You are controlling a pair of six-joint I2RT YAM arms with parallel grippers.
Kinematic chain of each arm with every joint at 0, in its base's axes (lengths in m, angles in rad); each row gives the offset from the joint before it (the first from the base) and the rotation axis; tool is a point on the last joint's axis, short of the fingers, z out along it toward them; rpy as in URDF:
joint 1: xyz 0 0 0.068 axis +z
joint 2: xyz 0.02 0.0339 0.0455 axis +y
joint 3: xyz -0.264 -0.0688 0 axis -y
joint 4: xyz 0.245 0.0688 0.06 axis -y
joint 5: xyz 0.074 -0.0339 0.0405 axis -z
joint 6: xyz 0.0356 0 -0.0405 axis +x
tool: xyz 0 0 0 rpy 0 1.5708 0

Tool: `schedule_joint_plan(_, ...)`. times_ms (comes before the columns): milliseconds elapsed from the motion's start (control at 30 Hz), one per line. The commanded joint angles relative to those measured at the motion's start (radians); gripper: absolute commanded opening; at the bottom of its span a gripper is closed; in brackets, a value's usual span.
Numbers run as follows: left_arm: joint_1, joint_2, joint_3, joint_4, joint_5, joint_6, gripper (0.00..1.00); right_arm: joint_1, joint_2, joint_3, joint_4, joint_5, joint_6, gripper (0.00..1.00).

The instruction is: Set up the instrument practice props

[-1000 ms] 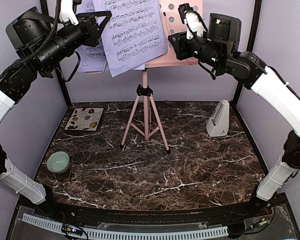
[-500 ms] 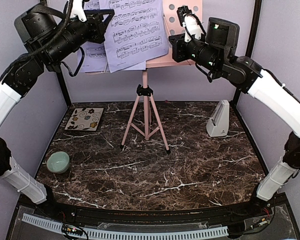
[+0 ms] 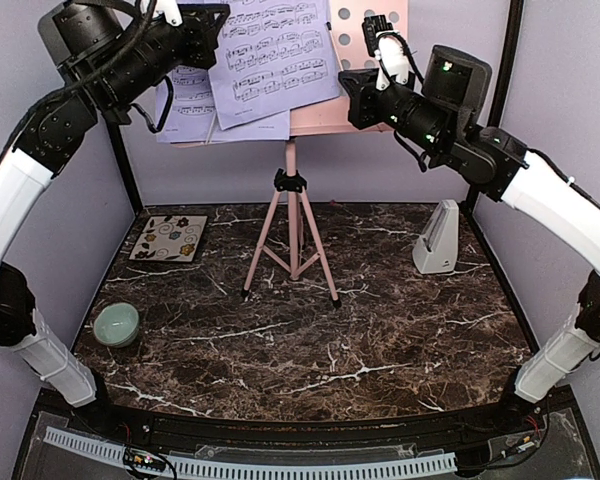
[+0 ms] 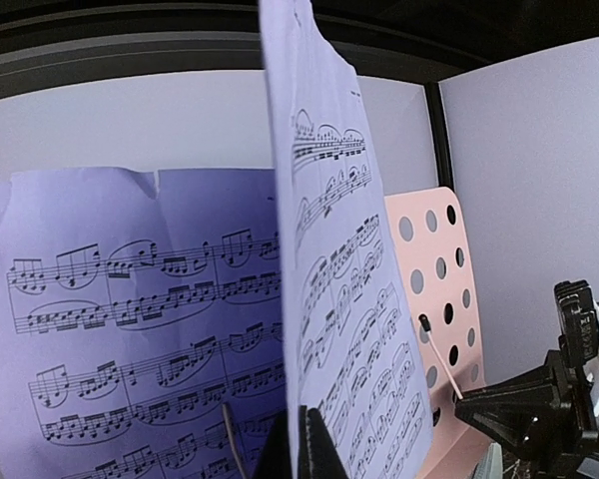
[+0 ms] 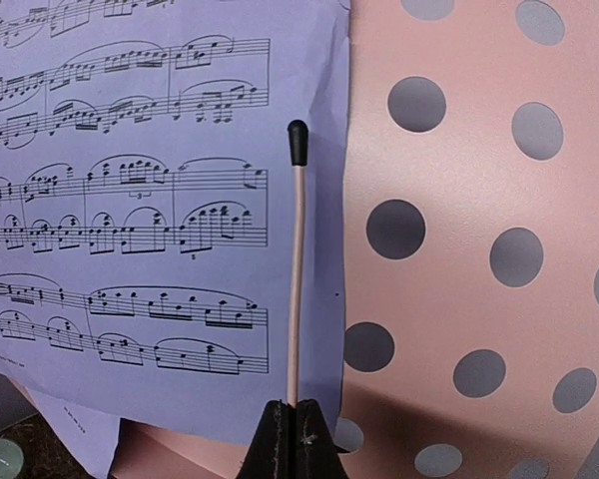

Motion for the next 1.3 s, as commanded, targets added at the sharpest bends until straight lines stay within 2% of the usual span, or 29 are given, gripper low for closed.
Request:
schedule_joint_plan(0, 0.014, 0.059, 0.105, -0.068, 0.056, 0.046, 0.00, -0.006, -0.043, -0.021, 0.086, -0.053, -0.014, 0.00)
schedule_joint_plan(367, 0.103, 0.201, 0.285, -0.173, 0.250, 0.060, 0.00, -0.006, -0.055, -0.038, 0.090, -0.103, -0.019, 0.00)
schedule_joint_plan(833, 0.131, 0.255, 0.300, -0.115, 0.381, 0.054, 0.00, -0.006, -0.057, -0.051, 0.101, -0.133, -0.023, 0.00)
schedule_joint_plan(1267, 0.131, 0.313, 0.325, -0.053, 0.404, 0.086, 0.00, -0.006, -0.054, -0.045, 0.096, -0.142, -0.019, 0.00)
